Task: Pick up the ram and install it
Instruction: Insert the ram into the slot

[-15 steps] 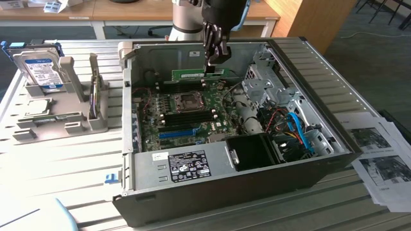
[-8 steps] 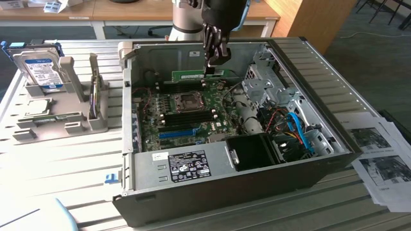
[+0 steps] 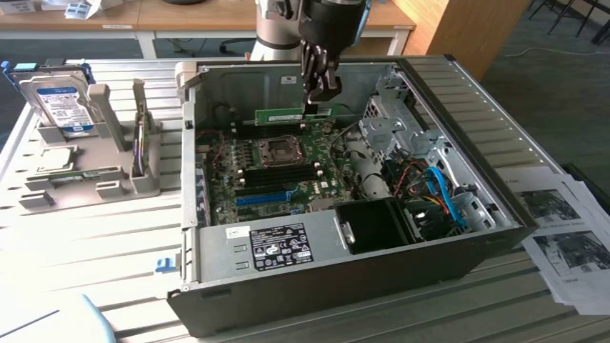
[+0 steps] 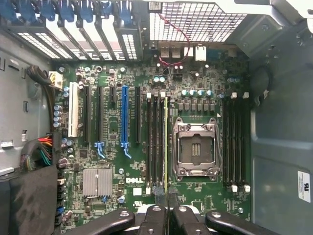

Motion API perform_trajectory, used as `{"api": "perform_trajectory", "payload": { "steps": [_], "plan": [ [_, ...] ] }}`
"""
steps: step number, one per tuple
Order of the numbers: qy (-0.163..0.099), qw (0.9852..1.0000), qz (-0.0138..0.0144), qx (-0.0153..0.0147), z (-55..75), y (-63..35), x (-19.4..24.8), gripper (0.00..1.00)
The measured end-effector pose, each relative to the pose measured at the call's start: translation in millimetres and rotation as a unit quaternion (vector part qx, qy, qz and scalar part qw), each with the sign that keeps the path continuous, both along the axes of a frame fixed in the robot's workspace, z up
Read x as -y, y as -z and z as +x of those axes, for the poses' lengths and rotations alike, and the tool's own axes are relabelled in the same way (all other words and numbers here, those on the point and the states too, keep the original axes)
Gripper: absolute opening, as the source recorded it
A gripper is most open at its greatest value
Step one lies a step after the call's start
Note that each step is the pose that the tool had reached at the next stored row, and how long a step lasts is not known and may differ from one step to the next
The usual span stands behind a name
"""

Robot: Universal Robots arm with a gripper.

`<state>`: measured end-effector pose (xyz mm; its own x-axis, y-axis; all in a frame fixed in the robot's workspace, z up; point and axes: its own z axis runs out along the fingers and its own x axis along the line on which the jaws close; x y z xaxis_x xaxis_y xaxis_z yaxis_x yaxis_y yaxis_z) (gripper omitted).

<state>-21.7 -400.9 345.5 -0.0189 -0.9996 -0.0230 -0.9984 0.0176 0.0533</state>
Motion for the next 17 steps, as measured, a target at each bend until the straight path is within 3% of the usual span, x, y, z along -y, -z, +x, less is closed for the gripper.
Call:
{"api": "perform_trajectory", "payload": {
  "steps": [17],
  "plan": [
    [0.000,1.0000,0.0001,0.0000,-0.3,18.6,0.0,0.11]
  ]
}}
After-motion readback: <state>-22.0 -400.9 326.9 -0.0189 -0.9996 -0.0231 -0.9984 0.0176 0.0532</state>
